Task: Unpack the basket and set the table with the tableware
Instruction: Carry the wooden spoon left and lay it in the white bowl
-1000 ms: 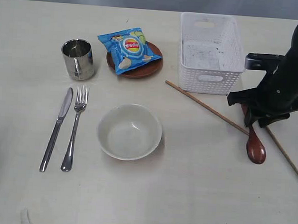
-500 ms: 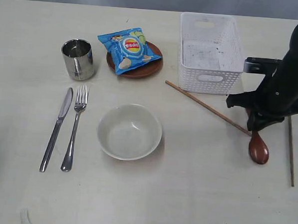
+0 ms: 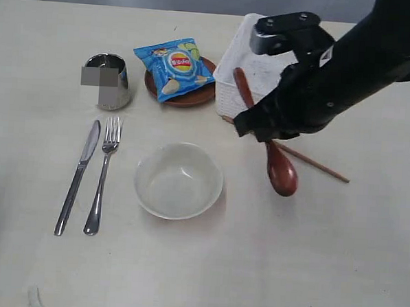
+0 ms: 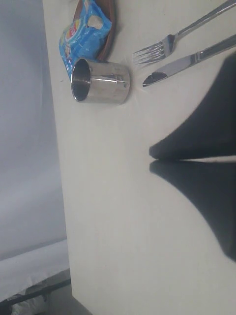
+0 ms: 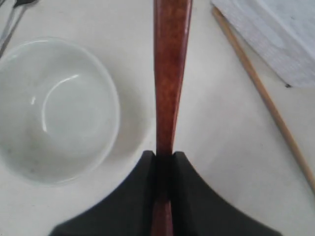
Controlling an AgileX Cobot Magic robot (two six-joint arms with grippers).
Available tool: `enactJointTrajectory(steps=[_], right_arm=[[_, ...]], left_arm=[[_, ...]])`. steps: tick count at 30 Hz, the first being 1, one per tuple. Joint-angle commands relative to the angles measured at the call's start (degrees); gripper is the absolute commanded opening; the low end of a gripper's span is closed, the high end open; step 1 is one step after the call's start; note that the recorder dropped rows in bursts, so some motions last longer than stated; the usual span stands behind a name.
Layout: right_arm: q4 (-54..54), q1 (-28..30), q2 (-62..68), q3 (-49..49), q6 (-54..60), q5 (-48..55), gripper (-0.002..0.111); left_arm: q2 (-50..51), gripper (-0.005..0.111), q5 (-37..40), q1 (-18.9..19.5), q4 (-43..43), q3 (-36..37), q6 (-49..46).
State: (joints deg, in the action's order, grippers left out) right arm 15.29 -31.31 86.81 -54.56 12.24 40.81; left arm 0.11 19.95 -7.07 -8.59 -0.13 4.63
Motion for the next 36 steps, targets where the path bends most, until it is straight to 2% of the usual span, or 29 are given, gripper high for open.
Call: enactJointTrajectory(steps=[1,6,14,26,28,33,34,36], right_arm=[[0.0,-5.5,0.6,-2.3,4.9,-1.8,0.000],[0.0,-10.2,4.5,-8.8,6.6,-2.5,0.000],[2.6,-10.9,15.2,-18.1,6.6,-2.6,0.000],[5.9,-11.1,22.2,-18.7,7.0,-2.7,0.000],[7.4,-11.1,21.9,-18.7,7.0,-2.6,0.010],[8.2,-11.1,20.8,-18.7,7.1,0.4,0.046],[8.2,-11.1,20.2,-18.7,7.1,0.8,0.050],[8.2,-10.9,19.2,-18.7,7.1,1.2,0.050]], left_arm=[[-0.1,0.000,0.0,-0.3,0.1,0.1,0.1],[-0.1,0.000,0.0,-0.3,0.1,0.1,0.1],[-0.1,0.000,0.0,-0.3,0.1,0.1,0.1],[-0.1,0.000,0.0,-0.3,0.1,0.1,0.1],[-0.1,0.000,0.0,-0.3,0.1,0.1,0.1],[-0.1,0.000,0.0,-0.3,0.1,0.1,0.1],[-0.1,0.000,0.0,-0.3,0.1,0.1,0.1],[-0.1,0.000,0.0,-0.3,0.1,0.1,0.1]])
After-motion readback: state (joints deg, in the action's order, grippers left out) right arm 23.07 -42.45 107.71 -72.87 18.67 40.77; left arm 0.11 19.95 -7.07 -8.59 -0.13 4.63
